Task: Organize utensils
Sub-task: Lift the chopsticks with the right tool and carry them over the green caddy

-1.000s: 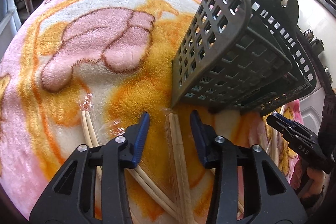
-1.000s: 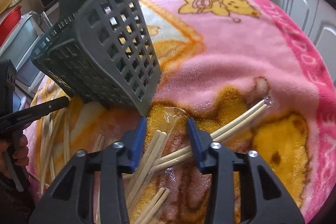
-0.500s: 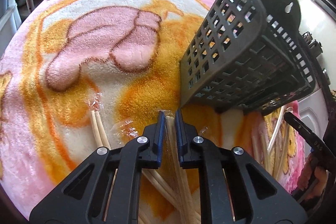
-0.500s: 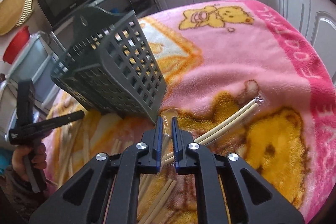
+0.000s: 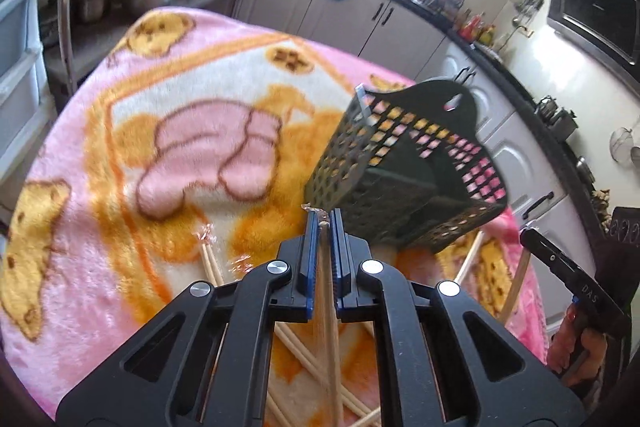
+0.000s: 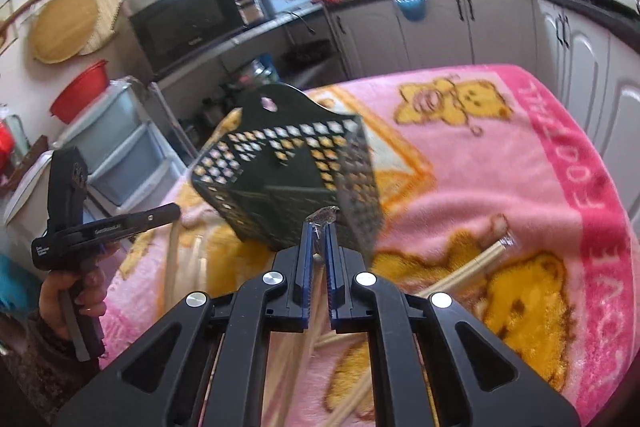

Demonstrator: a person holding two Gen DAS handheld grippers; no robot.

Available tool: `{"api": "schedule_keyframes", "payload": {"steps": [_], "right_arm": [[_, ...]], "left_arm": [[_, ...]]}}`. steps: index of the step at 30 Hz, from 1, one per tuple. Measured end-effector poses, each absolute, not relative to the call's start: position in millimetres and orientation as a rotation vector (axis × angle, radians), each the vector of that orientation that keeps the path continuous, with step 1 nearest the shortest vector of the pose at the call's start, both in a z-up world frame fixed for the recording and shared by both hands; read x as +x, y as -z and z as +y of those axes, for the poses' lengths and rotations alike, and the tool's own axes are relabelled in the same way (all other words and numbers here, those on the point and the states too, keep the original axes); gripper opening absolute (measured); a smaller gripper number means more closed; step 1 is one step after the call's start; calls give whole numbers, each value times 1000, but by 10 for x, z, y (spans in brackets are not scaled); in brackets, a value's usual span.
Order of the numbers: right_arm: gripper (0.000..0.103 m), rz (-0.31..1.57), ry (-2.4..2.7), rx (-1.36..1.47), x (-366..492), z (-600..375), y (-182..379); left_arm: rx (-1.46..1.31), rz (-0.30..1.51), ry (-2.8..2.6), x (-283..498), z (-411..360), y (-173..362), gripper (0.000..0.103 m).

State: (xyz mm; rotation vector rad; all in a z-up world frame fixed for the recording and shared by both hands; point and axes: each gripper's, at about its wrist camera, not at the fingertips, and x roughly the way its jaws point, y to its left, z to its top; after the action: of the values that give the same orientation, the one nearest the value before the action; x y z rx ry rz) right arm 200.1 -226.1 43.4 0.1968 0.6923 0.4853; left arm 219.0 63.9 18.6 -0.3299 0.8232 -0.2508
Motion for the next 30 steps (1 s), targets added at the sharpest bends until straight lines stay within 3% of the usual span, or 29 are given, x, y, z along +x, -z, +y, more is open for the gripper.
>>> {"api": "schedule_keyframes", "payload": {"steps": [30], "right_arm": [[6, 342, -552, 148, 1696, -2178, -1451]], "left_arm": [[-278, 506, 435, 1814, 63, -1478, 3]]}}
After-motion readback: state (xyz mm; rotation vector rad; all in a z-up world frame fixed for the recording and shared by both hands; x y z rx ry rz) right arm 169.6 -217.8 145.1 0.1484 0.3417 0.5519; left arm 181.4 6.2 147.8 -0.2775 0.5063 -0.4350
